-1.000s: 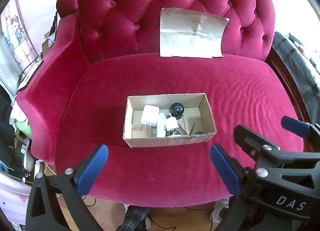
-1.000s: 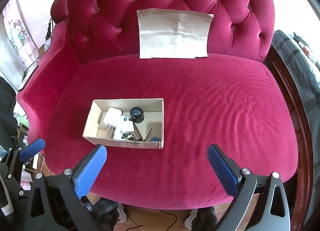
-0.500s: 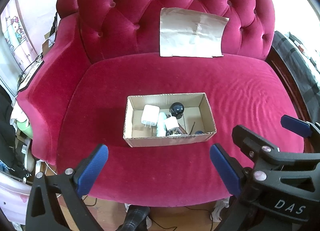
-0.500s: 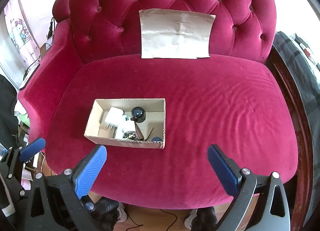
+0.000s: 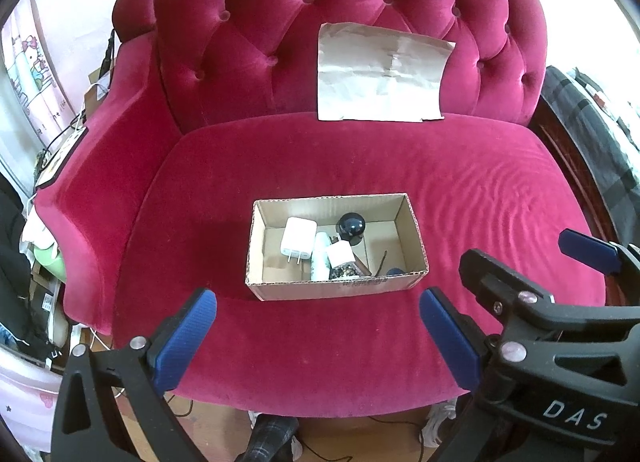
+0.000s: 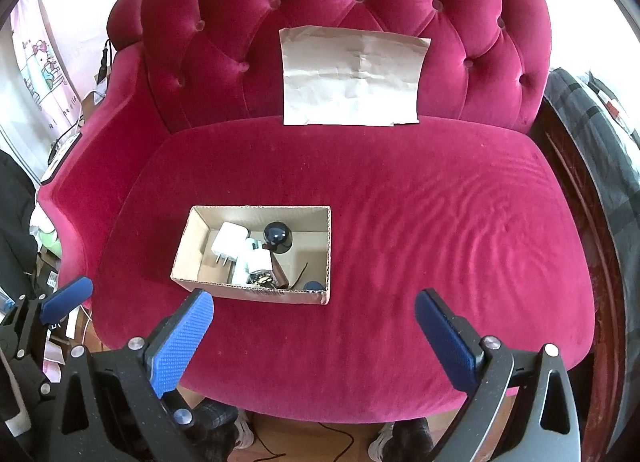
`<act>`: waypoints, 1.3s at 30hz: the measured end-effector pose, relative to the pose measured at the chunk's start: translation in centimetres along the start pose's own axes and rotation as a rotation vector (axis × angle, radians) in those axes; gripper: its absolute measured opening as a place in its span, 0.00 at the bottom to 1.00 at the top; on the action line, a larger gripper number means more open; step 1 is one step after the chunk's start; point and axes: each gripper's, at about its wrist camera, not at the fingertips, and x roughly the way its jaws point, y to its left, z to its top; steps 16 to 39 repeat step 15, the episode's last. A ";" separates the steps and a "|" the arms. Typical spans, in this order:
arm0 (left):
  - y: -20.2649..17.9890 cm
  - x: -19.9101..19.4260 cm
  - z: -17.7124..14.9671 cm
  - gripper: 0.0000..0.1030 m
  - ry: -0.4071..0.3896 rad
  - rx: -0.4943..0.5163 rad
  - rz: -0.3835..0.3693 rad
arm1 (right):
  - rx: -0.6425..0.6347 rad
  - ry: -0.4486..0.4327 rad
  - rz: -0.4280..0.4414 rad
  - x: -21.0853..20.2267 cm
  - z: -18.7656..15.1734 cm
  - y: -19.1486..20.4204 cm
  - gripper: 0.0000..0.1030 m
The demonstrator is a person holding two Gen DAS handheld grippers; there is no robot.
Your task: Organize rigid objects
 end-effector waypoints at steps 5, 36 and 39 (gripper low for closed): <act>-0.2 0.2 0.1 1.00 -0.008 0.014 -0.003 | 0.006 0.003 0.006 0.2 0.0 -0.2 1.00; -1.1 1.0 0.1 1.00 -0.013 0.038 0.001 | -0.008 0.000 0.000 1.0 0.1 -0.2 1.00; -1.1 1.0 0.1 1.00 -0.013 0.038 0.001 | -0.008 0.000 0.000 1.0 0.1 -0.2 1.00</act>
